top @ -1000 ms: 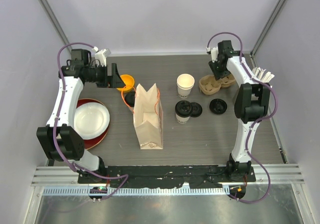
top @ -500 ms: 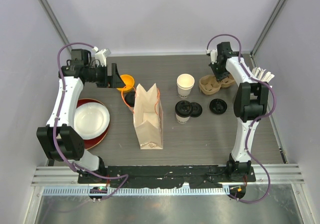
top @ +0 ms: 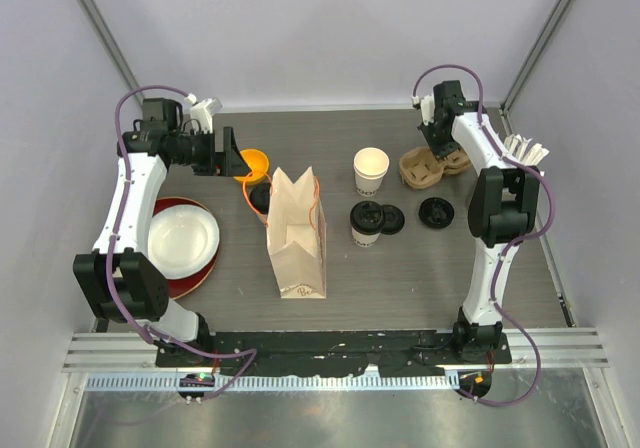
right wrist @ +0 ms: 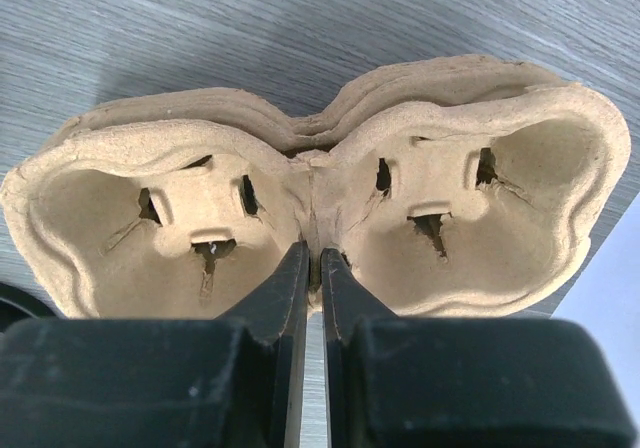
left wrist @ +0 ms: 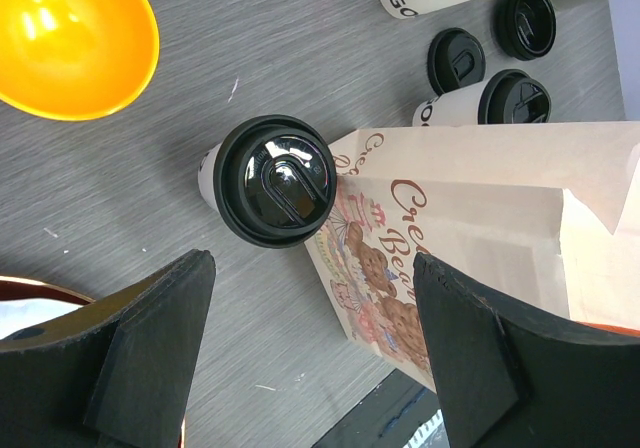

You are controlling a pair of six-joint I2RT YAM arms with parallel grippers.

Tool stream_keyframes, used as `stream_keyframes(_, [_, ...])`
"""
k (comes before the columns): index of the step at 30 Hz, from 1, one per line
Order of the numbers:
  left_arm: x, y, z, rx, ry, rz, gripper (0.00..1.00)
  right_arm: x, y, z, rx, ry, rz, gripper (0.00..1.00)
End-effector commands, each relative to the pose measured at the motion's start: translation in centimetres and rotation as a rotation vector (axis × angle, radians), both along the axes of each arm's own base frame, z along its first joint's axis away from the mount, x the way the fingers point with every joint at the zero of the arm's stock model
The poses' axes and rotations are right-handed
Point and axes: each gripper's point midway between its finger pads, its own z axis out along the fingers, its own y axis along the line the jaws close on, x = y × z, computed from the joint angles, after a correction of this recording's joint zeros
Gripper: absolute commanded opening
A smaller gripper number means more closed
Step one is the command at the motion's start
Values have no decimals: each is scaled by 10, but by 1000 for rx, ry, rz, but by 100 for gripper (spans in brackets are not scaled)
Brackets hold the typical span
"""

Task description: Pack the takeout coffee

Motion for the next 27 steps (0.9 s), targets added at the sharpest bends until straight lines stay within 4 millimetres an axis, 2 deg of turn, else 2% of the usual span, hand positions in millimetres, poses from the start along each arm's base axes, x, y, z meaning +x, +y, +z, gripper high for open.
stream_keyframes(1, [3, 0, 19, -11, -63, -22, 85, 8, 1, 52, -7, -127, 9, 10])
stream_keyframes(5, [3, 0, 19, -12, -64, -24, 85, 8, -1, 47, -15, -122, 1, 18])
stream_keyframes(7, [2, -1, 19, -12, -63, -25, 85, 8, -1, 40, -20, -107, 2, 16])
stream_keyframes(10, [2, -1, 20, -13, -64, -26, 85, 6, -2, 32, -25, -86, -4, 7])
stream_keyframes(11, [2, -1, 20, -13, -63, -26, 85, 6, -3, 31, -29, -84, -6, 7])
stream_keyframes(13, [3, -1, 19, -14, -61, -26, 85, 8, -6, 33, -37, -93, -18, 16])
stream_keyframes(15, [3, -2, 19, -15, -61, -28, 85, 8, -6, 35, -40, -97, -20, 18])
stream_keyframes(19, [3, -1, 18, -15, -58, -29, 85, 10, -6, 36, -38, -102, -25, 14])
stream_keyframes(23, [4, -1, 19, -14, -60, -30, 85, 9, -6, 31, -40, -89, -32, 19])
stream_keyframes(27, [3, -1, 20, -14, -62, -30, 85, 10, -6, 31, -35, -88, -38, 15])
